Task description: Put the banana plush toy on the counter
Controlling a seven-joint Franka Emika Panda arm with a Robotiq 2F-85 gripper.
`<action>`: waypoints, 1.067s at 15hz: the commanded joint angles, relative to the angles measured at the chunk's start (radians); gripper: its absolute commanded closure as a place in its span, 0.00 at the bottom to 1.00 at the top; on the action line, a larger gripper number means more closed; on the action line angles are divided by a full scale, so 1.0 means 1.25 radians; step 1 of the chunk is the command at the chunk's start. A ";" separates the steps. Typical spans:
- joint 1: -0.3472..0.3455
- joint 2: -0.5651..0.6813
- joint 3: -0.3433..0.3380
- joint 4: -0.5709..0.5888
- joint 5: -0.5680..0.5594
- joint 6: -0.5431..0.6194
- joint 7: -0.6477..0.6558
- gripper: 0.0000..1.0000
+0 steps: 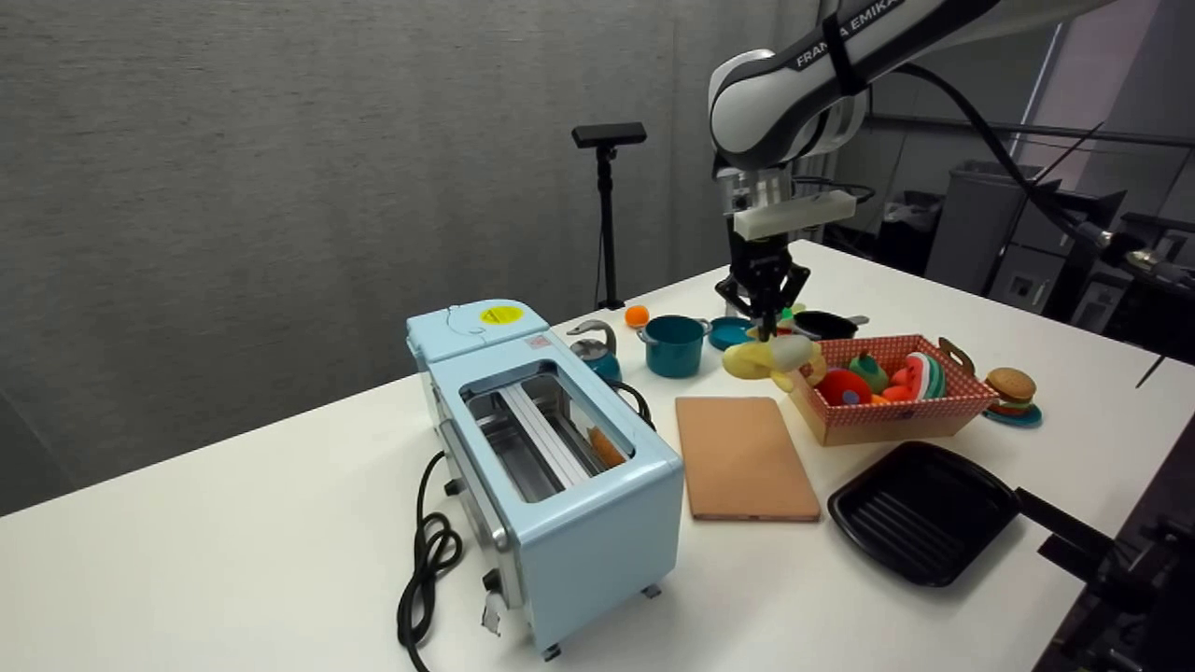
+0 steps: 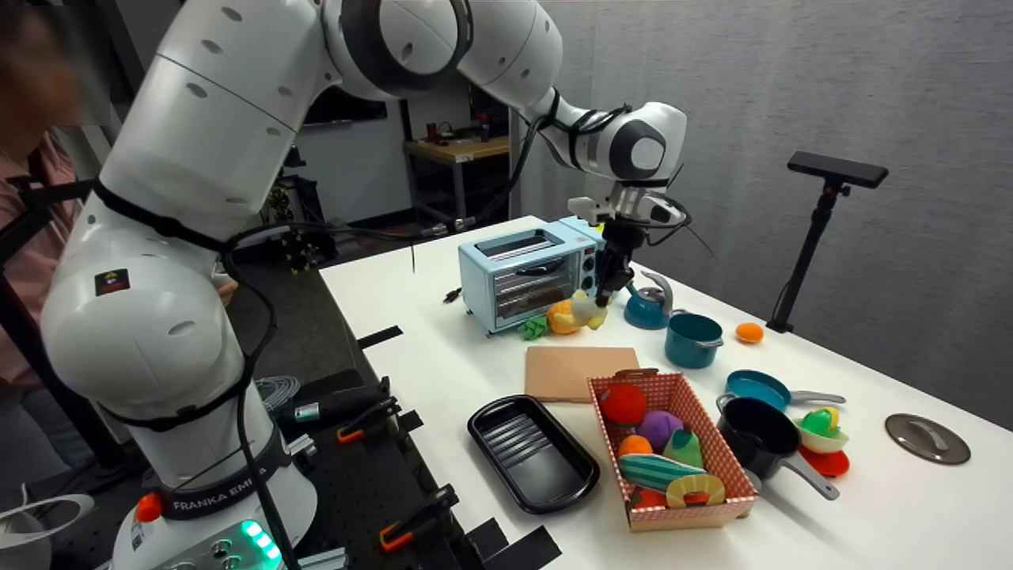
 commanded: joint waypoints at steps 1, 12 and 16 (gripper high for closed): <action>0.012 0.047 0.004 0.075 -0.026 -0.055 0.008 0.99; 0.023 0.077 0.003 0.124 -0.037 -0.116 0.009 0.40; 0.022 0.072 0.003 0.123 -0.034 -0.128 0.011 0.10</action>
